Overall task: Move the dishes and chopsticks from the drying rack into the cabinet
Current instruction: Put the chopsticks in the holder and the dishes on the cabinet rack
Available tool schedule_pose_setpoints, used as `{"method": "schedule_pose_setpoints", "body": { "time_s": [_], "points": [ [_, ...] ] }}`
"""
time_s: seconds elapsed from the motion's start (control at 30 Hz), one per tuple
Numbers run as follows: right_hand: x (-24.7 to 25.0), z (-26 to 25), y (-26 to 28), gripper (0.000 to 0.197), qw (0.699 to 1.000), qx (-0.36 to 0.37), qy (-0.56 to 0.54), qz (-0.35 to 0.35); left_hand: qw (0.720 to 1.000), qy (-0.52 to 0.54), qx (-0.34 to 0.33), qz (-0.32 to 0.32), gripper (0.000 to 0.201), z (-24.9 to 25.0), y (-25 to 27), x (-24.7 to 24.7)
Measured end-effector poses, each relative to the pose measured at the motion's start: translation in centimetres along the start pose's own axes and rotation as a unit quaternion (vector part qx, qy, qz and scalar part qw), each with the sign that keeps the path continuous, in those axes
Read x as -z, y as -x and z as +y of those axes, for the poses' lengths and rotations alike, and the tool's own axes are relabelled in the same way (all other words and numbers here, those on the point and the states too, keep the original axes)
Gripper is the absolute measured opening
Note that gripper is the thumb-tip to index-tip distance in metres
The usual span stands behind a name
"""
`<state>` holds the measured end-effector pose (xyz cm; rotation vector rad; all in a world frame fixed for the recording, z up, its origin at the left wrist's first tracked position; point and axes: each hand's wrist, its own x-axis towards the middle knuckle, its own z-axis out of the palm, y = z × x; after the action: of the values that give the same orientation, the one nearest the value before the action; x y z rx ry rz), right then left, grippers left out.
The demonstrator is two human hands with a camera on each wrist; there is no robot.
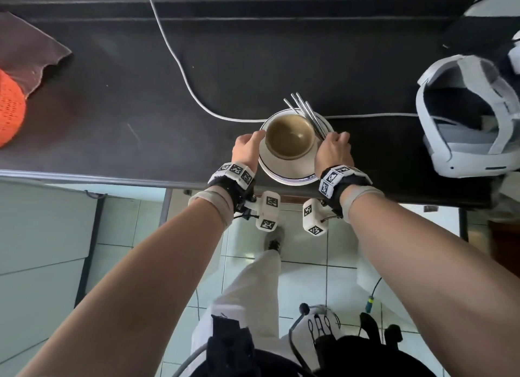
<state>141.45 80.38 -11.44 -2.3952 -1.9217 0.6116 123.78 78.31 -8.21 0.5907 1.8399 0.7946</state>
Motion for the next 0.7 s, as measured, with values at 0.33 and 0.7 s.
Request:
{"method": "schedule_pose_setpoints", "body": {
  "time_s": [0.33, 0.7],
  "points": [
    [4.6, 4.6, 3.8, 0.025, 0.979, 0.101, -0.162, -0.077, 0.982, 0.112, -0.135, -0.07, 0.092, 4.1, 4.9, -4.0],
    [7.9, 2.9, 5.9, 0.033, 0.97, 0.181, -0.116, -0.114, 0.983, -0.056, -0.161, -0.073, 0.05, 8.9, 4.7, -3.9]
  ]
}}
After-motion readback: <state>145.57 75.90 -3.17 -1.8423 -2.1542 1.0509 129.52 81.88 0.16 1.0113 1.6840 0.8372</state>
